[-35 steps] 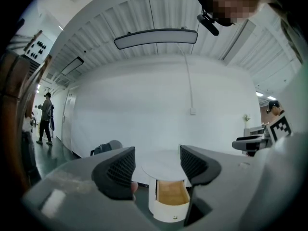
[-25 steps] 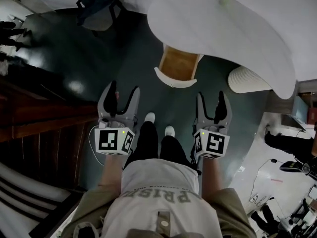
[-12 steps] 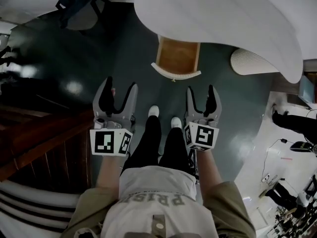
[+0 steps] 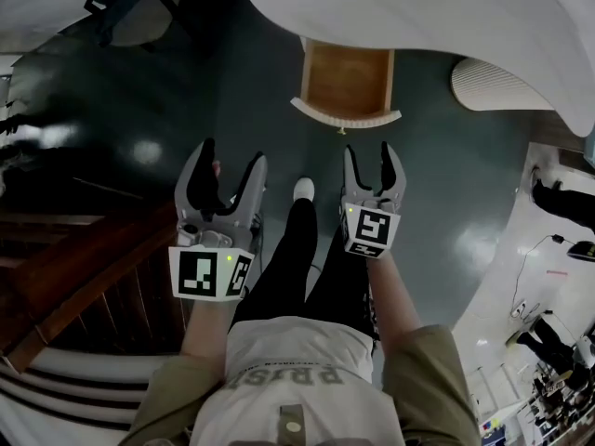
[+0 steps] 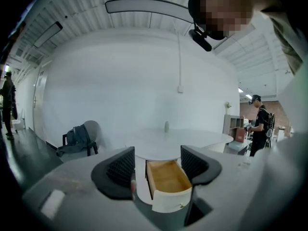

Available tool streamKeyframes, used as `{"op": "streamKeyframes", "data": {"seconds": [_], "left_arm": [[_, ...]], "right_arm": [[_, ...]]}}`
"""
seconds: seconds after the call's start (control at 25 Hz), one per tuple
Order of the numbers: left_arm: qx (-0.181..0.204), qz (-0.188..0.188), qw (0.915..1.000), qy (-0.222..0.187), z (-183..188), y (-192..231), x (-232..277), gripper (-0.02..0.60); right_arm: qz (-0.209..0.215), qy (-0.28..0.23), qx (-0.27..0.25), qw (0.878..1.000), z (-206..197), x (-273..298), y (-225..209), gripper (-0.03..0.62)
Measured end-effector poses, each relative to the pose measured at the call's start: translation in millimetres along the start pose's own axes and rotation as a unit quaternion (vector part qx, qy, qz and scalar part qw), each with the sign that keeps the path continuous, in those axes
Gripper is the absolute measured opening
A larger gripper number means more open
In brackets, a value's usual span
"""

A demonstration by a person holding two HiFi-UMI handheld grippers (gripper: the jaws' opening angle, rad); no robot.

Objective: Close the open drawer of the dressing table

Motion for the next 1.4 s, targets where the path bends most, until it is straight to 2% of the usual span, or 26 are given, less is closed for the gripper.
{"op": "streamKeyframes", "data": {"seconds": [0.32,0.68,1.4], "left_arm": [[-0.002,-0.007,0.9999,0.009,-24,10,6,0.313],[-0.01,-0.008,0.9996,0.024,-52,15,14,0.313],[-0.013,0.004,0.9992,0.036,-69,35,17,0.313]], "right_arm": [[-0.002,0.061,-0.028,0.998,-63,33,7,0.265],[0.002,0.104,-0.024,0.994,-115,58,17,0.262],[0.007,0.154,-0.002,0.988,-153,97,28,0.236]]}}
Point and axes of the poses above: the fingertips, and each gripper's own axes: x forward along the fingers, y to its left, z out of its top, the point moved 10 cm from there along -x, backward along the fingers, and after that the axes turned 1 degree about -x, right-handed, at the moved point
